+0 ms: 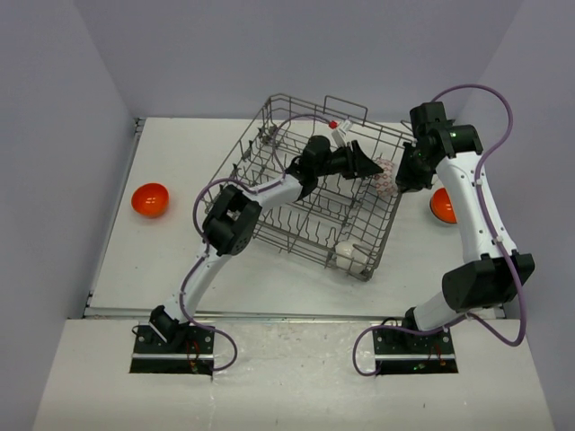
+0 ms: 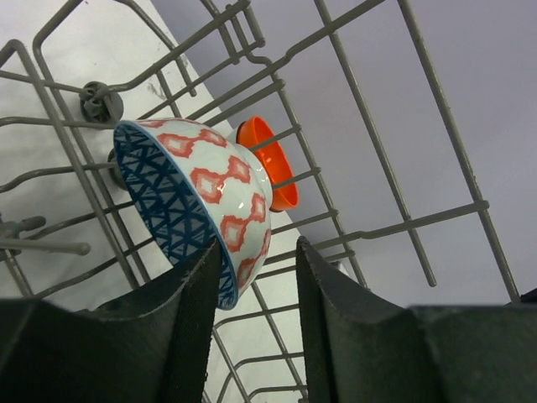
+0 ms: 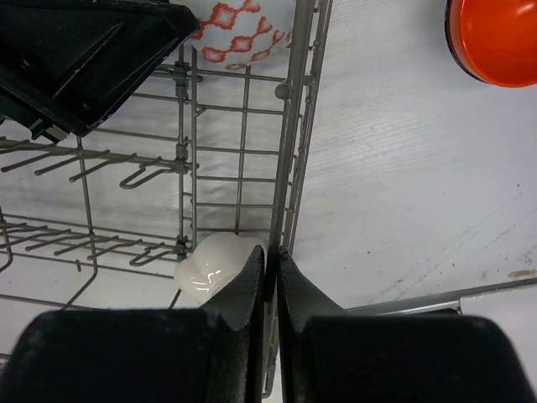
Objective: Unload the bowls from the dish rack
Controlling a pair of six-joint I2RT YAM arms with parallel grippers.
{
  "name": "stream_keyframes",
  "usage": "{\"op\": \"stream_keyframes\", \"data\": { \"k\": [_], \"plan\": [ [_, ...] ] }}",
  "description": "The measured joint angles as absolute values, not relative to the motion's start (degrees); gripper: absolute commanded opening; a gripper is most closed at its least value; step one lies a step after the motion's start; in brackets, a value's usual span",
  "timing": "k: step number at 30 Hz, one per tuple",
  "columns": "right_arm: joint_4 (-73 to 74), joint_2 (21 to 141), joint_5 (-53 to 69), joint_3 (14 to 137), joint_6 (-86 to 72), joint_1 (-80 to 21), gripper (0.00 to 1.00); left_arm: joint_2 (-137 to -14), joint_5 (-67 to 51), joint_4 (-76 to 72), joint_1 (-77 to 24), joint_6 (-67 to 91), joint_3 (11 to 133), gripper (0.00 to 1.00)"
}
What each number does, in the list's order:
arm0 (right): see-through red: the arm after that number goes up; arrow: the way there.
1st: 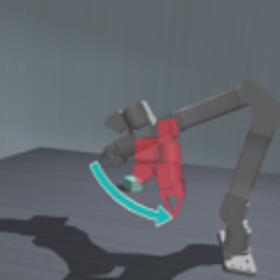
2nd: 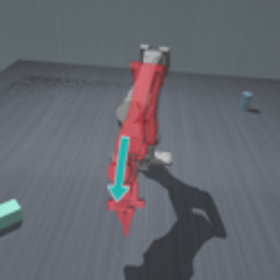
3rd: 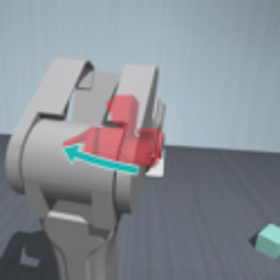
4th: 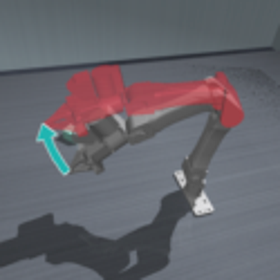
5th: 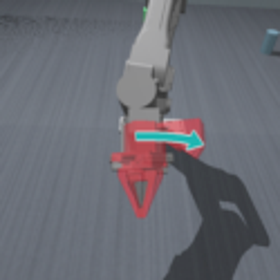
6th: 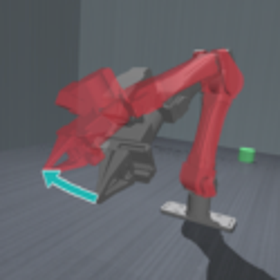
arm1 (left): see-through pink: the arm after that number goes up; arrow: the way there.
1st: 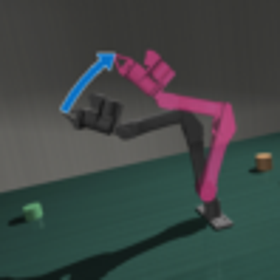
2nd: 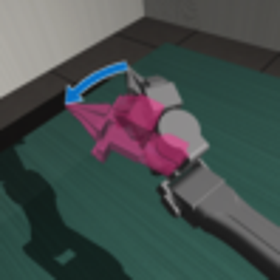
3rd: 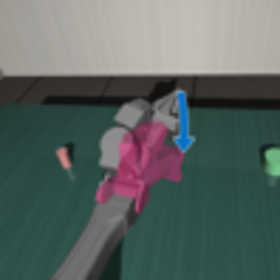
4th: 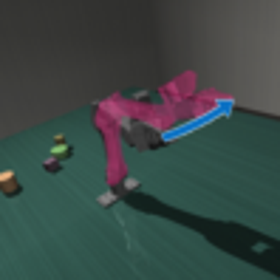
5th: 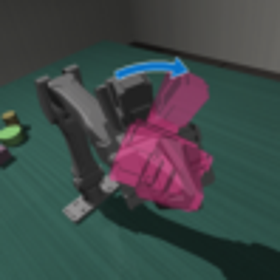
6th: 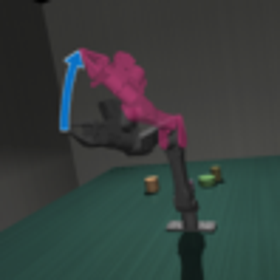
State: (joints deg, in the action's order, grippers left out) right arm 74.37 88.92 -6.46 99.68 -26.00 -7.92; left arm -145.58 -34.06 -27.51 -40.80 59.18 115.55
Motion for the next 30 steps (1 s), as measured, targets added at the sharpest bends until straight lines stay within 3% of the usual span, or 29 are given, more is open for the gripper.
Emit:
{"op": "stream_keyframes", "data": {
  "k": [11, 20, 24, 30],
  "plan": [
    [75.22, 90.52, -5.56, 101.58, -26.17, -8.58, 0.00, -150.04, -34.83, -18.48, -45.39, 59.64, 124.22, 0.39],
    [74.83, 90.63, -5.34, 101.65, -26.35, -8.58, 0.00, -149.49, -35.48, -18.26, -45.39, 60.40, 122.89, 0.19],
    [74.30, 90.63, -4.67, 101.62, -26.44, -8.58, 0.00, -147.13, -32.23, -17.85, -45.52, 60.42, 119.70, 0.00],
    [73.69, 90.63, -3.75, 101.54, -26.59, -8.64, 0.00, -144.81, -29.39, -16.62, -45.50, 59.92, 117.01, 0.00]
  ]
}}
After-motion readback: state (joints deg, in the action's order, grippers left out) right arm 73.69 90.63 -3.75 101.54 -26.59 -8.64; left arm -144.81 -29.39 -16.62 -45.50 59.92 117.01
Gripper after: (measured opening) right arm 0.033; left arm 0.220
